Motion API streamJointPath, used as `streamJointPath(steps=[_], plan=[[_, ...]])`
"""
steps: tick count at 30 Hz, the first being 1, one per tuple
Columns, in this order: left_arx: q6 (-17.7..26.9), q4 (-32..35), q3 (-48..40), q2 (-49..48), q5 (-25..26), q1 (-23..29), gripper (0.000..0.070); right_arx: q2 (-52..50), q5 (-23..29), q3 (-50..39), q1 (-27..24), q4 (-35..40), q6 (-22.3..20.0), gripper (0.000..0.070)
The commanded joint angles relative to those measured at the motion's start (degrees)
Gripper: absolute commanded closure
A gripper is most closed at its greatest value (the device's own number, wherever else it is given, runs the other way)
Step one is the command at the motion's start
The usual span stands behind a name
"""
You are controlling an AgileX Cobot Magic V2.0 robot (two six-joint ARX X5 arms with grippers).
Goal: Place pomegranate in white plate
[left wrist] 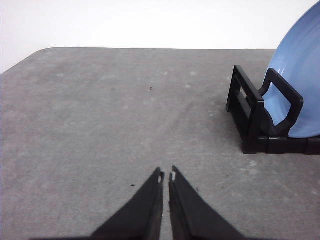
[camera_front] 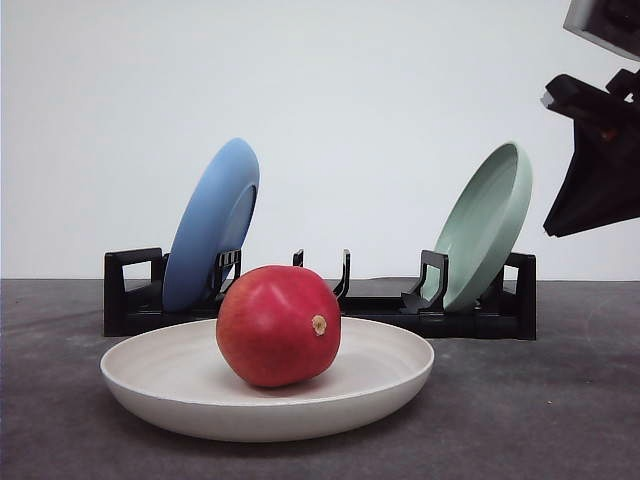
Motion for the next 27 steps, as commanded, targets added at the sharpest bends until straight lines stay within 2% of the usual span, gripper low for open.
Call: streamJointPath(steps=[1,4,11,19,27], plan=[[-0.2,-0.2,-0.5,-0.1,-0.3,0.1,0.0700,-1.7,0.3,0.0,0.1,0.0,-4.2,0.0677],[-0.2,-0.2,-0.5,-0.1,-0.3,0.1,0.0700,-5.9,0.5,-2.7,-0.8,0.3,-6.9,0.0677],[-0.2,-0.2,-0.5,-0.1,-0.3,0.1,0.0700,-23.2,5.8,-14.9,-6.8,2.0,-5.0,0.0677],[-0.2,-0.2,-0.5,-0.1,-0.3,0.1,0.0700,-43.2,6.0,-24.3,-15.2,2.0,-4.9,0.0677],[-0.2,-0.2,-0.5,-0.1,-0.3,0.1,0.0700,-52.8,6.2,-28.9,-20.1,1.5,-5.0,0.0677]])
